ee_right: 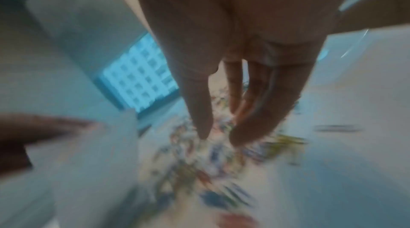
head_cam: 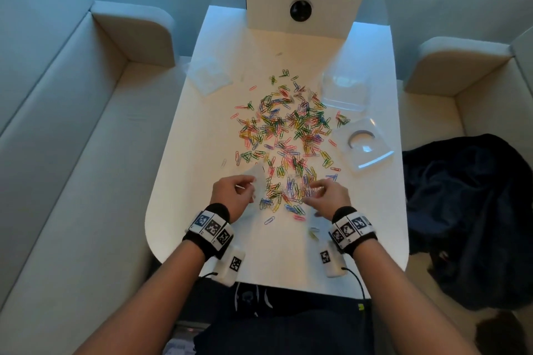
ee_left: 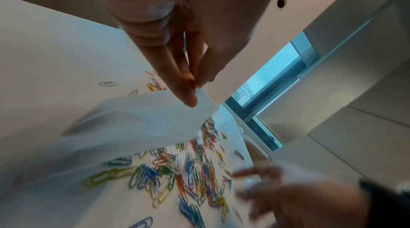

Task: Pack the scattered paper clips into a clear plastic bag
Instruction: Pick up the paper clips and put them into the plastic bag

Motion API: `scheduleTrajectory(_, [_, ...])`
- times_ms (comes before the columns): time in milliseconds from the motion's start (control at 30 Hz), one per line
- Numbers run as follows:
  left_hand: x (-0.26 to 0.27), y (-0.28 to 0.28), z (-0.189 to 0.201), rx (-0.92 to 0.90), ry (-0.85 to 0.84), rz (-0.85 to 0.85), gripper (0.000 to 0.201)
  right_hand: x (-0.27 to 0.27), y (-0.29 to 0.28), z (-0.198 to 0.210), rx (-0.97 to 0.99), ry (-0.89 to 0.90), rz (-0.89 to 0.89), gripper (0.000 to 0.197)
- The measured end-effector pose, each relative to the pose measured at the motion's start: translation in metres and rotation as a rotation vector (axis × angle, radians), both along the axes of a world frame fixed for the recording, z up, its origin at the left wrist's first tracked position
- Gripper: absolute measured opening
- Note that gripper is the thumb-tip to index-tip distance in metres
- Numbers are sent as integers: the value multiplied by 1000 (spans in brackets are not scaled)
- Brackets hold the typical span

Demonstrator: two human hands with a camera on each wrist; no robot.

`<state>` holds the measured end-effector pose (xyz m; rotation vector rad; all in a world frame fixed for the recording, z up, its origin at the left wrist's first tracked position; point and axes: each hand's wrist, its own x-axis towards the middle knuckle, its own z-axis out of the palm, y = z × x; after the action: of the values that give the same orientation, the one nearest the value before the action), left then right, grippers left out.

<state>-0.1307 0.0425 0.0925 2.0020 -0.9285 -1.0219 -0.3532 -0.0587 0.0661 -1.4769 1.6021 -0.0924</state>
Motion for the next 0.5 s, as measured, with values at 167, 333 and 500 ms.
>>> scheduleTrajectory(167, [18, 1, -2, -1, 27, 68, 22, -23, 40, -37, 204, 326, 131, 130])
scheduleTrajectory(333, [21, 4, -4, 2, 51, 80, 21, 12, 47, -53, 4, 205, 59, 118])
scheduleTrajectory(500, [20, 9, -6, 19, 59, 64, 22, 48, 32, -61, -180, 241, 247, 78])
